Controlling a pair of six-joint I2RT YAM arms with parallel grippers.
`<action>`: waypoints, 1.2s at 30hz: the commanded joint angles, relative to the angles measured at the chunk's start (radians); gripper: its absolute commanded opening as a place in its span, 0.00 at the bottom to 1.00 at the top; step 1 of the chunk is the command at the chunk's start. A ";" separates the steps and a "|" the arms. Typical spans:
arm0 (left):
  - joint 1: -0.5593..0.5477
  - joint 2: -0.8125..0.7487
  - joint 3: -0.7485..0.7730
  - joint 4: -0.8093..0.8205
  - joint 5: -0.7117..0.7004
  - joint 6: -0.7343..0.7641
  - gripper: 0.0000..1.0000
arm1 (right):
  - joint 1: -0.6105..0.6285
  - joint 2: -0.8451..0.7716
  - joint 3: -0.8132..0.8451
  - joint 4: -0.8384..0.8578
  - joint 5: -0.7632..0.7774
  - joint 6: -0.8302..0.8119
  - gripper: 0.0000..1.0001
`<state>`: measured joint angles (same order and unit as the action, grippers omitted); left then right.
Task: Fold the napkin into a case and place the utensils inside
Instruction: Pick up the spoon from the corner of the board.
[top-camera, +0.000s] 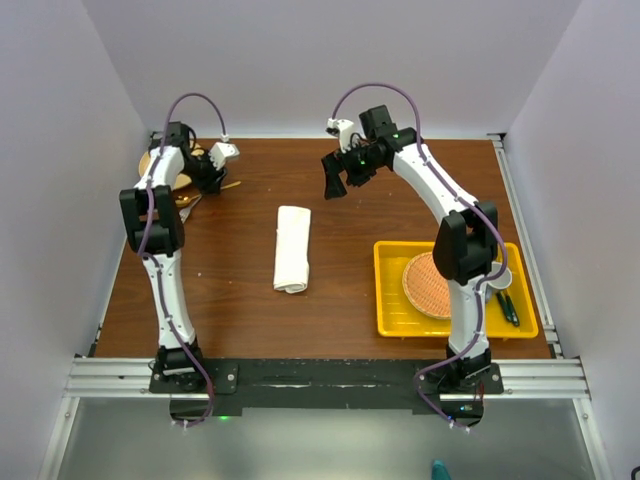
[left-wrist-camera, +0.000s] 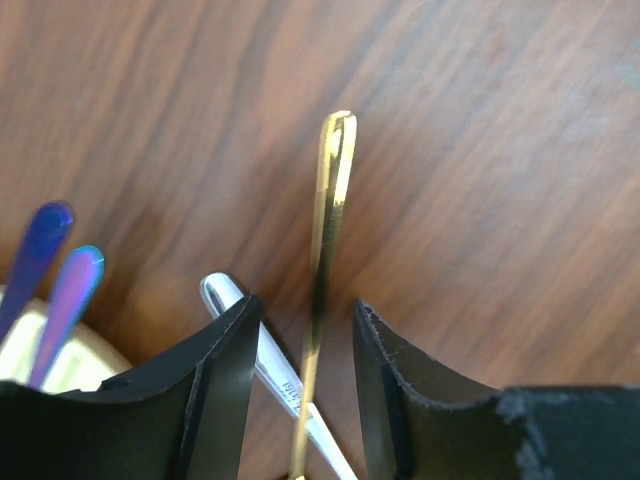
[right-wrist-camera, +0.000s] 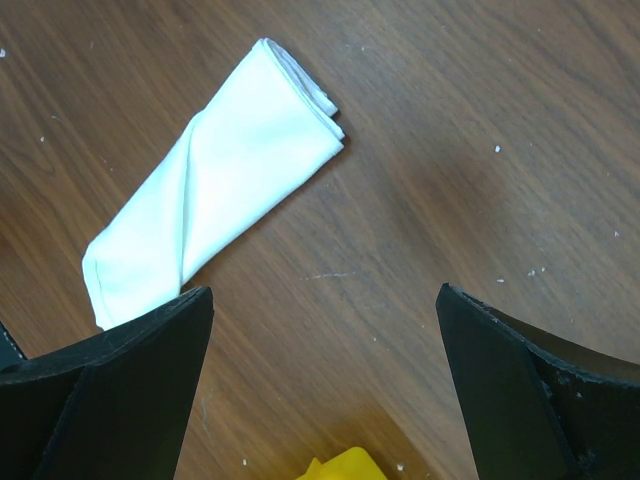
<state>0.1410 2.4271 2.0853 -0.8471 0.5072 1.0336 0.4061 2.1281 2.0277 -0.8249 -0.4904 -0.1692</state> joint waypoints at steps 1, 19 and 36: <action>0.002 0.039 0.056 -0.006 -0.010 0.048 0.46 | -0.003 0.000 0.058 -0.023 -0.024 -0.001 0.98; -0.026 -0.083 -0.166 -0.121 0.042 0.048 0.03 | -0.013 0.044 0.115 -0.037 -0.037 0.008 0.98; -0.089 -0.313 -0.194 -0.055 0.016 0.031 0.00 | -0.012 0.030 0.098 0.012 -0.100 0.033 0.98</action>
<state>0.0696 2.2829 1.9213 -0.9005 0.5083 1.0073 0.3969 2.1735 2.1082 -0.8494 -0.5240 -0.1635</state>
